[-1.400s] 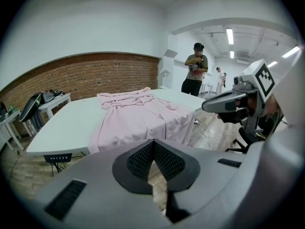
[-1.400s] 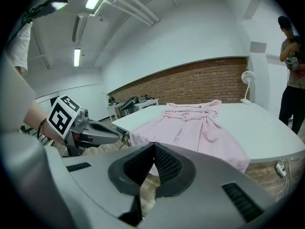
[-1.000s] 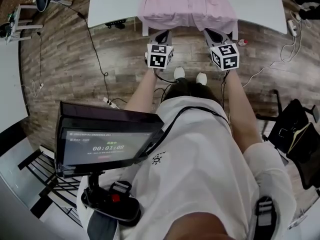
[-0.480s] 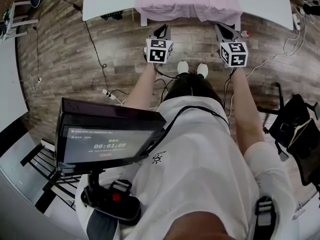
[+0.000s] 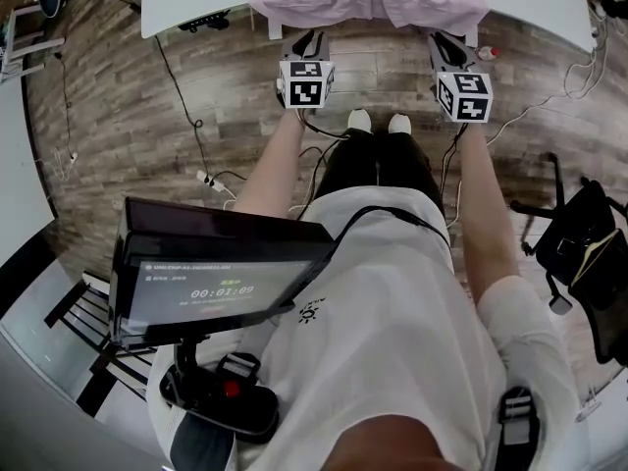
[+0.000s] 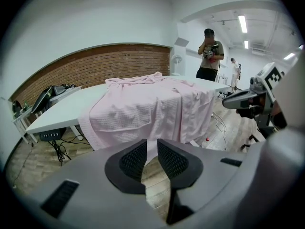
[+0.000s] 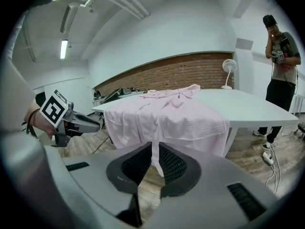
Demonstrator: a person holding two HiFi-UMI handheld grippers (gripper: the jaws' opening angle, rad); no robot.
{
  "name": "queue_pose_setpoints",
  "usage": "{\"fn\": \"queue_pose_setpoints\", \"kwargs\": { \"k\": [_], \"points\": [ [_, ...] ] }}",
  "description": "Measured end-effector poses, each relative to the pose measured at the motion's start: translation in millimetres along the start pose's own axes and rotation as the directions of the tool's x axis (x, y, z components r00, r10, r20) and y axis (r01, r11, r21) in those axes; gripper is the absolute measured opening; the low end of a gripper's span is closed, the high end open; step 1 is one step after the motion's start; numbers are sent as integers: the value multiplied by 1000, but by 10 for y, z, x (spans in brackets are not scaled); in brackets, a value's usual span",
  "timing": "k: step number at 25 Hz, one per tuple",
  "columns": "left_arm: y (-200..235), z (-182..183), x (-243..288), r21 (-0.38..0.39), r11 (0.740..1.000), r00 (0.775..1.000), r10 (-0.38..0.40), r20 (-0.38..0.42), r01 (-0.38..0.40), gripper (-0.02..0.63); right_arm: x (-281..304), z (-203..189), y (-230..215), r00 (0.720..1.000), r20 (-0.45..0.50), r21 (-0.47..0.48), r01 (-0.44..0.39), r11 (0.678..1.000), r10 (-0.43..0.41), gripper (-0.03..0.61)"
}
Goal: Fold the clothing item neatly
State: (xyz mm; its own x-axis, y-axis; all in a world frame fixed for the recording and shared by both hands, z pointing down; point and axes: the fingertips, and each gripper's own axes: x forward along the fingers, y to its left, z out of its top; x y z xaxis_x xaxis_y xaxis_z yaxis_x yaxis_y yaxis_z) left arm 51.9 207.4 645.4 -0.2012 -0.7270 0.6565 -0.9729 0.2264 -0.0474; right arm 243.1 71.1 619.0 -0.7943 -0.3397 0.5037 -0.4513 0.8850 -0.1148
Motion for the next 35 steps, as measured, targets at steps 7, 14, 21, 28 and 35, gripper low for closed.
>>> {"fn": "queue_pose_setpoints", "kwargs": {
  "k": [7, 14, 21, 28, 35],
  "points": [
    [310, -343, 364, -10, 996, 996, 85, -5, -85, 92, 238, -328, -389, 999, 14, -11, 49, 999, -49, 63],
    [704, -621, 458, -34, 985, 986, 169, -12, -169, 92, 340, -548, -774, 994, 11, -26, 106, 994, -106, 82],
    [1072, -785, 673, -47, 978, 979, 202, -25, -203, 127, 516, -770, -1160, 985, -15, -24, 170, 985, -171, 102],
    [1294, -886, 757, -56, 983, 984, 175, -32, -176, 150, 514, -820, -1455, 976, -18, -39, 215, 976, -216, 154],
    [1391, -821, 792, -40, 991, 992, 124, -20, -124, 170, 504, -831, -1570, 975, -23, -45, 220, 975, -221, 207]
  ]
}}
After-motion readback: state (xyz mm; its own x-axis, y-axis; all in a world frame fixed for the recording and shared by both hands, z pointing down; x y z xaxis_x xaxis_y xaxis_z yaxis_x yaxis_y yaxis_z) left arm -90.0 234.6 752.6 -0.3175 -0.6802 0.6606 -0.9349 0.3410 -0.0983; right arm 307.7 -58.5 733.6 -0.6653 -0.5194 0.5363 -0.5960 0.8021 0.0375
